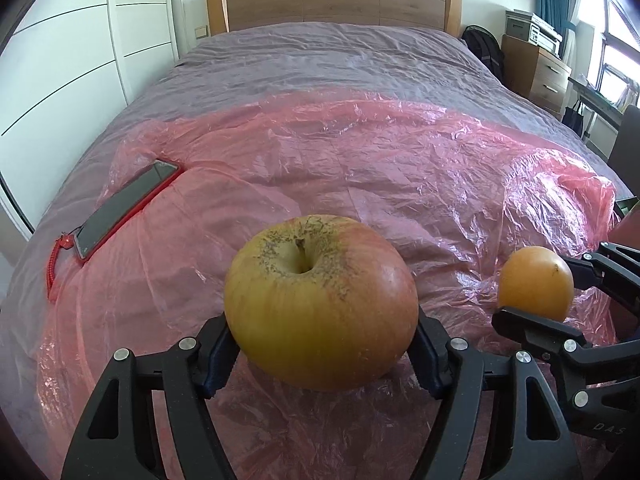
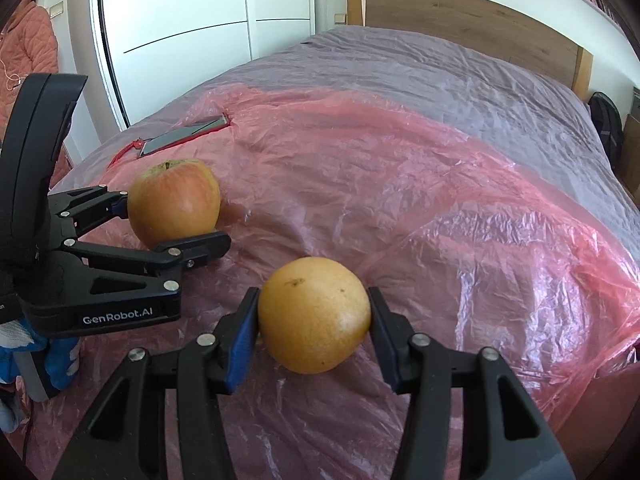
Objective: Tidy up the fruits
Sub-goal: 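Lift the apple and yellow citrus and carry them past the kettle to the tray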
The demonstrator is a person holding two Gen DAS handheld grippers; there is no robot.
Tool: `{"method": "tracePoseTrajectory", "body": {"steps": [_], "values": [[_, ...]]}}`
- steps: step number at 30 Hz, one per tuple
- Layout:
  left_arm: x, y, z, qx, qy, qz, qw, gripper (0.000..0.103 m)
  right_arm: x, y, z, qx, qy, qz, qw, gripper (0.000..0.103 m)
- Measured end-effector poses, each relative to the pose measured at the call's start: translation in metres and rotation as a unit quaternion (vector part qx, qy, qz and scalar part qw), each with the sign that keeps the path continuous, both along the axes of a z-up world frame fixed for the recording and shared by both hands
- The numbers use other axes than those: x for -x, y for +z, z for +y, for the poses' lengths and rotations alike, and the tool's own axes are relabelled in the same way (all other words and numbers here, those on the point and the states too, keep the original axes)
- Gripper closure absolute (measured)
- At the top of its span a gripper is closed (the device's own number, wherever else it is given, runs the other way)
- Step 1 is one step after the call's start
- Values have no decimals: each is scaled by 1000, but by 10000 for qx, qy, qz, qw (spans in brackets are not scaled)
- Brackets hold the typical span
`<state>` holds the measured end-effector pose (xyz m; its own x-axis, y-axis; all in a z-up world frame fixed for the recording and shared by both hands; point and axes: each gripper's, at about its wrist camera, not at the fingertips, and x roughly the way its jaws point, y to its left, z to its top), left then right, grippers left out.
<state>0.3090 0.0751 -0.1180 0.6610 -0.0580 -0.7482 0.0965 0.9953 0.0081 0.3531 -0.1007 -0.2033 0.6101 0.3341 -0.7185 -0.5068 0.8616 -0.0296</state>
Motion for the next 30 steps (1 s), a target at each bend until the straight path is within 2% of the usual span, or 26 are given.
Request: {"method": "tracePoseTrajectory", "body": {"steps": [8, 19, 30], "values": [[36, 36, 5, -42, 38, -234, 9997, 36, 34, 25, -7, -86, -126, -69, 9999, 40], [129, 78, -3, -129, 150, -333, 9992, 36, 122, 64, -20, -167, -121, -98, 9997, 39], [212, 104, -25, 35, 129, -264, 9996, 36, 204, 84, -58, -7, -421, -95, 9991, 39]]}}
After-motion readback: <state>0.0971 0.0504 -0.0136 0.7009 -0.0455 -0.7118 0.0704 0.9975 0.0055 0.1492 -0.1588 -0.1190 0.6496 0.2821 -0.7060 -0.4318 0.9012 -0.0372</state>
